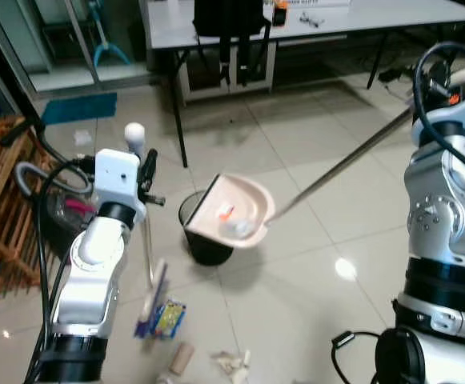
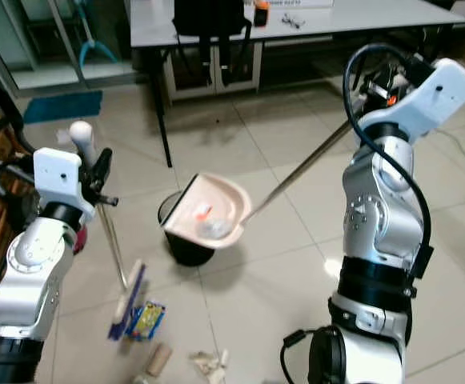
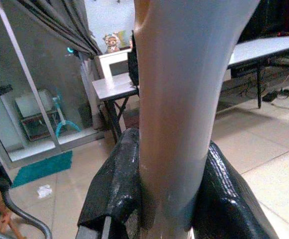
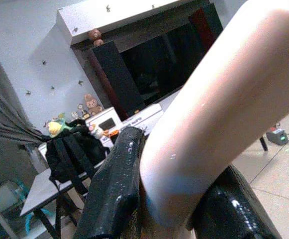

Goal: Sweep floor

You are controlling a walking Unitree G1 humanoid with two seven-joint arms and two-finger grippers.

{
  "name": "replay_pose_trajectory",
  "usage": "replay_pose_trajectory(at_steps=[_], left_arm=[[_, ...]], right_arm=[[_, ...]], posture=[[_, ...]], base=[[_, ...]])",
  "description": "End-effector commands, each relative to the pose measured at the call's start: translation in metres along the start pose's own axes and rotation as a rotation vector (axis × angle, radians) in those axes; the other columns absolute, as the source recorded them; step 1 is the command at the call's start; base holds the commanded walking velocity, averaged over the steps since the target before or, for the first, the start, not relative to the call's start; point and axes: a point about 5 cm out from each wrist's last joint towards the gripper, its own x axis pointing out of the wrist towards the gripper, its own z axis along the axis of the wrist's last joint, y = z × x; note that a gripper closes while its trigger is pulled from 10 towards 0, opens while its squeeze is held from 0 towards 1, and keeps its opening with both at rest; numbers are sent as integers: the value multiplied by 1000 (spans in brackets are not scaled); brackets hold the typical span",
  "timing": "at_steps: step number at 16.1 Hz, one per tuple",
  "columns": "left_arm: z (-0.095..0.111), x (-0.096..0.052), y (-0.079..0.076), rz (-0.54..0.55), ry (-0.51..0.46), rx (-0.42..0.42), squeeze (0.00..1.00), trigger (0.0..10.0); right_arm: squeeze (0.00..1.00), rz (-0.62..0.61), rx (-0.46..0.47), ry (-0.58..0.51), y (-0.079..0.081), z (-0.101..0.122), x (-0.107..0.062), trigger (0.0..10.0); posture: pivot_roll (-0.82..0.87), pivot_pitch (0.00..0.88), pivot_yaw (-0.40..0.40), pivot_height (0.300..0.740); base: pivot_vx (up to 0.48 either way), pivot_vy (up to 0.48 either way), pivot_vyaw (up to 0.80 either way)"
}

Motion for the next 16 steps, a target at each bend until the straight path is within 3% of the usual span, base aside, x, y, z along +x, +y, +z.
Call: replay_pose_trajectory(at_steps=[1, 10, 13, 16], left_arm=[[10, 2, -4, -4, -45, -13, 0, 10000], [8, -1, -4, 1, -38, -13, 0, 10000], [9, -2, -3, 7, -43, -8, 0, 10000], [10, -4, -2, 15, -47, 1, 0, 10000]], right_arm=[[0, -10, 1, -60, -2, 11, 4, 10000], [0, 16, -3, -76, 2, 4, 8, 10000], [0, 136, -8, -130, 25, 3, 14, 10000], [0, 279, -60, -183, 58, -5, 21, 10000]], posture=[[-34, 18, 31, 740], [-27, 14, 25, 740], [-22, 14, 22, 740], [-4, 22, 11, 740]], base=[[0, 0, 0], [0, 0, 0], [0, 0, 0], [0, 0, 0]])
